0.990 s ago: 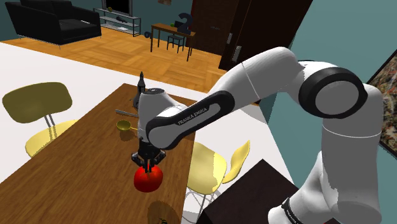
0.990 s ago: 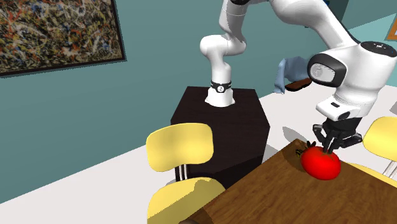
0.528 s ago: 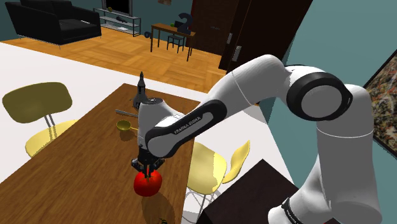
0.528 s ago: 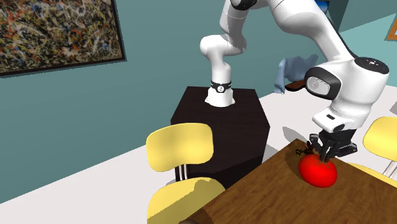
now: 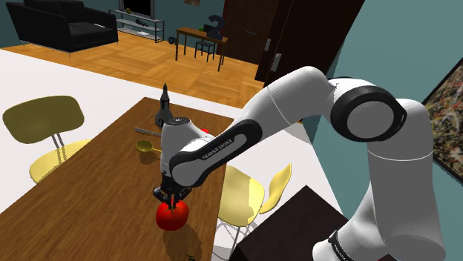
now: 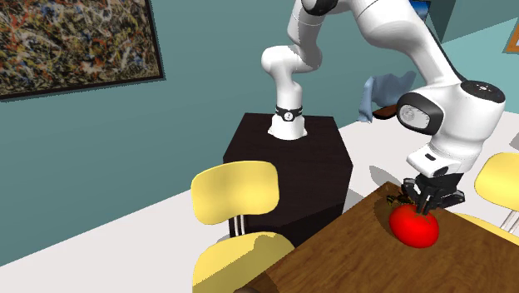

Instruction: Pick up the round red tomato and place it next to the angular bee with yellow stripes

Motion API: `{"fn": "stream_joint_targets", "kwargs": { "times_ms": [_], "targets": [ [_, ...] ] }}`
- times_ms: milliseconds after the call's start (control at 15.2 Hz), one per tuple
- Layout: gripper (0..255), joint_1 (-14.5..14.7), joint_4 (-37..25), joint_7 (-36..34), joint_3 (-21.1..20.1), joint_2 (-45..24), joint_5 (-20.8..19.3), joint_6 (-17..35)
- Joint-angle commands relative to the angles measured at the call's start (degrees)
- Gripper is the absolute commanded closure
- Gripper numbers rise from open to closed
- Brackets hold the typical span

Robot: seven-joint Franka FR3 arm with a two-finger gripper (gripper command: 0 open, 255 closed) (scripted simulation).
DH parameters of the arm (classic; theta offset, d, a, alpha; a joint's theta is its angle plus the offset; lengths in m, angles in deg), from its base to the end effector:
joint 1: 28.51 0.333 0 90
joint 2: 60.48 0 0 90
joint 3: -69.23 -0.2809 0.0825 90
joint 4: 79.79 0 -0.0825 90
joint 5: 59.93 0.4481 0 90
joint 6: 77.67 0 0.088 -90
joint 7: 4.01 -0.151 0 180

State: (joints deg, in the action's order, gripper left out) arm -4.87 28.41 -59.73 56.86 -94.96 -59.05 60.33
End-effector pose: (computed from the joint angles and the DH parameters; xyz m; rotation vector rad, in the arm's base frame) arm 0.5148 0.3862 0.0629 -3.0326 0.5966 0.2218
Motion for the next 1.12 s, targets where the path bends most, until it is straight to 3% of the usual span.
{"fn": "stream_joint_targets", "kwargs": {
  "times_ms": [0, 66, 396, 660, 1056],
  "targets": [
    [255, 0.0, 0.0, 0.0, 0.0, 0.0, 0.0, 0.0],
    [0, 0.0, 0.0, 0.0, 0.0, 0.0, 0.0, 0.0],
    [0, 0.0, 0.0, 0.0, 0.0, 0.0, 0.0, 0.0],
    [0, -1.0, -0.6, 0.5, -0.5, 4.9, 0.8, -5.5],
    [0, -1.0, -0.6, 0.5, -0.5, 4.9, 0.8, -5.5]
  ]
}}
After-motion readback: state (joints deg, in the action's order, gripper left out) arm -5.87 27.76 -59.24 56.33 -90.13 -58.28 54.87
